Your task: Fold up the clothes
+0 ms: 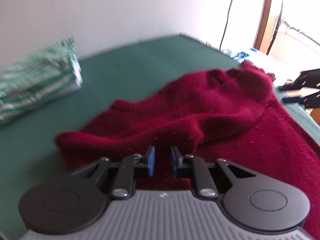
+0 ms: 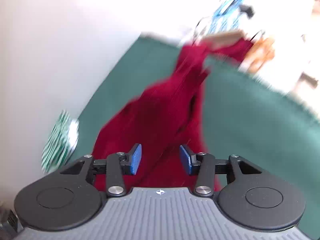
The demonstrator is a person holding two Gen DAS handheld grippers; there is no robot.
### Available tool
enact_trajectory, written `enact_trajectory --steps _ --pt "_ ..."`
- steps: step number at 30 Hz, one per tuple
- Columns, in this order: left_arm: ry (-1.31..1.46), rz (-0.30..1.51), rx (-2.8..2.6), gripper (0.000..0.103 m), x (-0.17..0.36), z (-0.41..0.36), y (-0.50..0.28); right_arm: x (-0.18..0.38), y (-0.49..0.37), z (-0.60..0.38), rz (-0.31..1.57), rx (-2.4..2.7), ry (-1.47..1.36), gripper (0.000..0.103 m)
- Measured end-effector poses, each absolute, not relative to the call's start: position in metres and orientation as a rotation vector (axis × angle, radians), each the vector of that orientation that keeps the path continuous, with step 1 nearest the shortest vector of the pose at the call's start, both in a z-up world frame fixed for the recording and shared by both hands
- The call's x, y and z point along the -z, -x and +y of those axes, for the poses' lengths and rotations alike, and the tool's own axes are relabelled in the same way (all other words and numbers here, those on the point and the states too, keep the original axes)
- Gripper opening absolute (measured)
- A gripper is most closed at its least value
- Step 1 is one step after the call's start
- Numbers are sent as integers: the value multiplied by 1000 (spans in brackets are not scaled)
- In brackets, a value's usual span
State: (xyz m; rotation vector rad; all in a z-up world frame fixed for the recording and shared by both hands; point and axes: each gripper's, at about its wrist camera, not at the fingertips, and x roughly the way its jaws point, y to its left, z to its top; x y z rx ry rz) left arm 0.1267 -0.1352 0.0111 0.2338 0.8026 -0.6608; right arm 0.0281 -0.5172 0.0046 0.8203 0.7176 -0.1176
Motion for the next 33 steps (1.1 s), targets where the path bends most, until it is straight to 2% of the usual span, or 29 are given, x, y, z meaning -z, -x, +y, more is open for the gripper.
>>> enact_trajectory --steps 4,10,12,13,14,16,18,19,20,23,29,30,32,33 --pt "-230 809 677 16 -1 -141 -133 2 -48 -557 649 207 -853 48" --pt "-249 813 662 18 -7 -147 -131 27 -93 -584 693 148 -963 47" --pt "-261 815 649 23 -10 -149 -128 29 -105 -585 702 117 -959 41" --pt "-272 814 641 27 -12 -150 -127 27 -111 -584 709 103 -929 19" --pt "-285 811 634 29 -13 -152 -125 23 -114 -582 712 98 -881 11" --pt "-315 798 629 30 -18 -155 -121 10 -118 -576 712 97 -790 11" --pt "-335 780 632 43 -23 -158 -119 -1 -120 -572 697 106 -730 11" --pt "-345 777 633 55 -23 -160 -118 -6 -122 -571 691 107 -704 11" --pt "-353 785 635 57 -21 -163 -119 -11 -123 -570 685 106 -679 12" --pt "-382 810 642 53 -12 -171 -122 -24 -126 -565 651 87 -599 11" --pt "-347 841 665 53 -3 -168 -128 -27 -129 -567 695 36 -525 16" --pt "-350 847 671 53 -5 -168 -129 -23 -129 -570 694 35 -529 15" --pt "-388 847 685 50 -9 -172 -128 -14 -125 -581 679 -4 -605 5" --pt "-402 844 695 49 -13 -173 -127 -10 -124 -584 671 -19 -618 5"
